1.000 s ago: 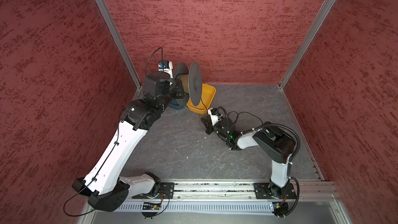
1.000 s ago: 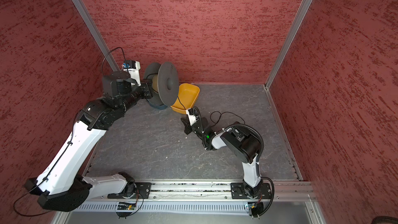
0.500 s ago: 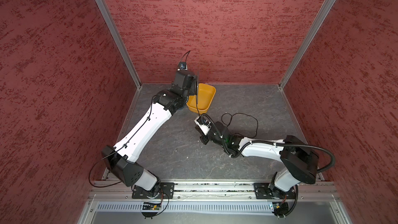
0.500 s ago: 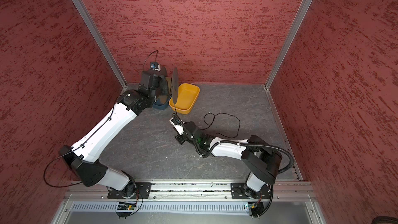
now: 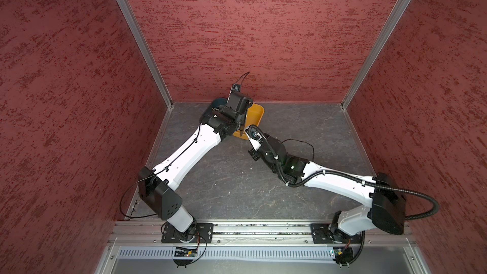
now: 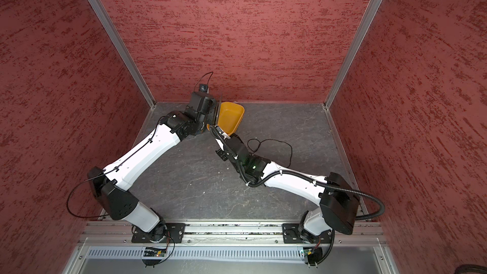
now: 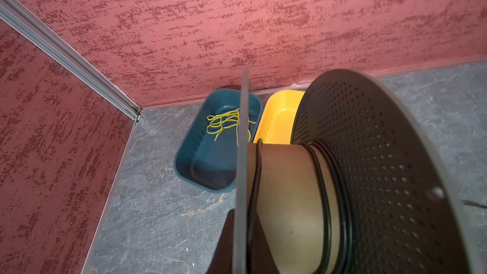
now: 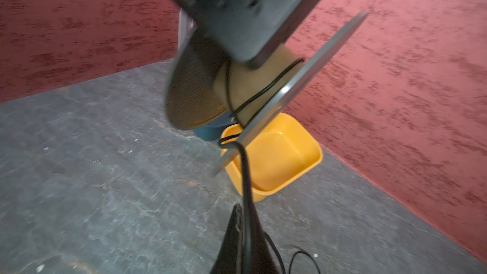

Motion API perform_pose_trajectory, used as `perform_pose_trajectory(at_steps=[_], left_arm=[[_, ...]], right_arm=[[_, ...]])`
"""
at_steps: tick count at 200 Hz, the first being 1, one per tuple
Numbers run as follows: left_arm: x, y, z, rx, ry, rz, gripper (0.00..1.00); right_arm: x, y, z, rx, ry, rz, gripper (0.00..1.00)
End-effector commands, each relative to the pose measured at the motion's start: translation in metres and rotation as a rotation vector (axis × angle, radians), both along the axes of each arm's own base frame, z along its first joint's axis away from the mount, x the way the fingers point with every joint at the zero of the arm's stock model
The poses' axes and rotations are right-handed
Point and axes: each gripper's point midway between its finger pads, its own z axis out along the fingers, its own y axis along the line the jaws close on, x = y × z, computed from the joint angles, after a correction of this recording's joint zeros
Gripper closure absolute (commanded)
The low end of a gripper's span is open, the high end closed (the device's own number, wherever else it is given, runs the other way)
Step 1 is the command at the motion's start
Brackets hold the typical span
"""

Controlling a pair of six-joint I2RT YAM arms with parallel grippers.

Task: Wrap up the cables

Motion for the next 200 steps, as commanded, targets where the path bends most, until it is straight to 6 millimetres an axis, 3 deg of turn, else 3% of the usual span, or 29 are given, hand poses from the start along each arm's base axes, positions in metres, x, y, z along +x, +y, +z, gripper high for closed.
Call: perform_pose_trajectory(at_steps=[1,33,55,81,102,134,175,200], left_arm=[[-0.013,0.0,0.012,-0.025,-0.029,0.0,1.0],[-0.027,-0.007,0.012,-0.07,-0.007,-0.049,1.0],[-0.037,-0.016,0.011,-0.085,0.006,-0.112,1.0],[-0.046,-0.023,0.009,-0.085,0.038,-0.183,1.0],[-0.051,-0.026,0.011,-0.1,0.04,-0.21,1.0],[-0.057,-0.032,0.018,-0.13,0.044,-0.254,1.0],[-0.071,-0.054,0.031,-0.244,0.067,-0.377,1.0],[-0.078,-0.056,0.044,-0.293,0.054,-0.413,1.0]], right_arm=[[0.024,-0.04,0.029,0.009,-0.075,-0.206,1.0],[0.039,-0.061,0.055,0.076,-0.099,-0.288,1.0],[0.049,-0.067,0.06,0.127,-0.078,-0.282,1.0],[0.06,-0.065,0.062,0.141,-0.009,-0.2,0.91],[0.076,-0.077,0.059,0.132,0.04,-0.221,0.94],[0.097,-0.105,0.049,0.182,0.112,-0.253,0.94],[0.113,-0.121,0.015,0.272,0.254,-0.187,0.94],[0.118,-0.134,-0.006,0.335,0.302,-0.158,0.92]])
